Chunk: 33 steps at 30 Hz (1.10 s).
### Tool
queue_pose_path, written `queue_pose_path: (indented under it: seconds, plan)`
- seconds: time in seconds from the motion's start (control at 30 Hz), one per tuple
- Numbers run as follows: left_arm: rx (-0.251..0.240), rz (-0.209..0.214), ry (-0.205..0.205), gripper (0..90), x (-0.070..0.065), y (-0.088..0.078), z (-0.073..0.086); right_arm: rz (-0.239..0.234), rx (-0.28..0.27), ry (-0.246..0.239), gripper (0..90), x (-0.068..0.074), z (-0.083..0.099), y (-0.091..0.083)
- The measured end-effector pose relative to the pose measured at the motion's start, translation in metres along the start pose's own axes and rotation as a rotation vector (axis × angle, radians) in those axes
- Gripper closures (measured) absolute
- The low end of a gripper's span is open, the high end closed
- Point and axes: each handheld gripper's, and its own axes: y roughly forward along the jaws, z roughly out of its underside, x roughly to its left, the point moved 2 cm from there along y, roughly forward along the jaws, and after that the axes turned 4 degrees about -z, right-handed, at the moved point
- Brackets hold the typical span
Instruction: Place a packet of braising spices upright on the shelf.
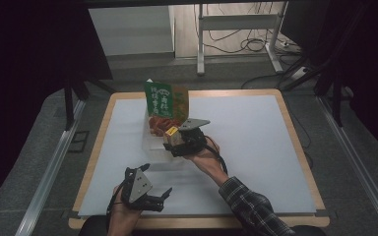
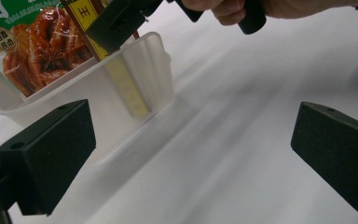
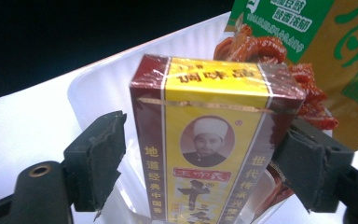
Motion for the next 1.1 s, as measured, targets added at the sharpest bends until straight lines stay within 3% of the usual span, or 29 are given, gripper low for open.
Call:
queue_pose_path:
  seconds: [0.33, 1.1]
  plan:
    - [0.002, 0.000, -0.004, 0.0, 0.000, 0.000, 0.000, -0.023, 0.028, -0.018, 9.9, 0.004, -0.008, -0.007]
    - [-0.001, 0.001, -0.026, 0.0, 0.001, 0.000, 0.000, -0.029, 0.053, -0.058, 5.3, 0.007, -0.012, -0.024]
